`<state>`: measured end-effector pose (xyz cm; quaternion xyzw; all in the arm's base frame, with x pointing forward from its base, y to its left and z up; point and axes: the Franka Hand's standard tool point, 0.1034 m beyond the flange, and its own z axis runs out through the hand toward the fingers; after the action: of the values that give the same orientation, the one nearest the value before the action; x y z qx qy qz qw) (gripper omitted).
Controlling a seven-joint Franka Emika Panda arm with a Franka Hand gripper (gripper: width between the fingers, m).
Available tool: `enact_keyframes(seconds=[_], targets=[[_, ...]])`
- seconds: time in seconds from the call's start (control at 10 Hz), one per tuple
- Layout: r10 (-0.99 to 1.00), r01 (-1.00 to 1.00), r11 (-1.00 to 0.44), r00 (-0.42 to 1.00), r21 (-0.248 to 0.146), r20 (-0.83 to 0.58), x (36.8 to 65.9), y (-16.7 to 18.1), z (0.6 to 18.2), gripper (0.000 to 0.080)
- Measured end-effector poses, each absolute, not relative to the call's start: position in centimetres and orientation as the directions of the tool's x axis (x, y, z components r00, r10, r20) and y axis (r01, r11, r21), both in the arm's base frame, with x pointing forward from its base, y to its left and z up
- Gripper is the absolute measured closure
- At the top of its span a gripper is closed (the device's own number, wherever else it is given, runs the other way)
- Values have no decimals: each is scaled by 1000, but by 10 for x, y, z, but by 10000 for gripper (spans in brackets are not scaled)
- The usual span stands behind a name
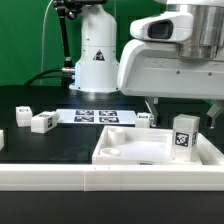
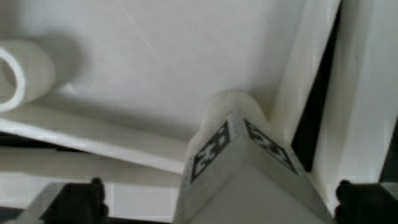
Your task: Assemble one leg
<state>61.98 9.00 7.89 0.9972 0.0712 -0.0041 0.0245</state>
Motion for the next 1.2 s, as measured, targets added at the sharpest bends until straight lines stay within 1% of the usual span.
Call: enact_keyframes(seconds=[0.2,0.4,0.6,0.7,0.8,0.9,1.2], targets=[[279,279,-959,960,47,-23,620,92,80,151],[457,458,-888,889,45,-31,620,99,80,151],[510,511,-859,860,44,-34,620,97,80,151],[506,507,-861,862,44,-34,620,97,80,250],[506,507,-861,862,44,-34,620,96,80,250],[505,507,-861,862,47,-36,620,94,80,424],[474,475,-879,880,49,-34,621,90,81,442]])
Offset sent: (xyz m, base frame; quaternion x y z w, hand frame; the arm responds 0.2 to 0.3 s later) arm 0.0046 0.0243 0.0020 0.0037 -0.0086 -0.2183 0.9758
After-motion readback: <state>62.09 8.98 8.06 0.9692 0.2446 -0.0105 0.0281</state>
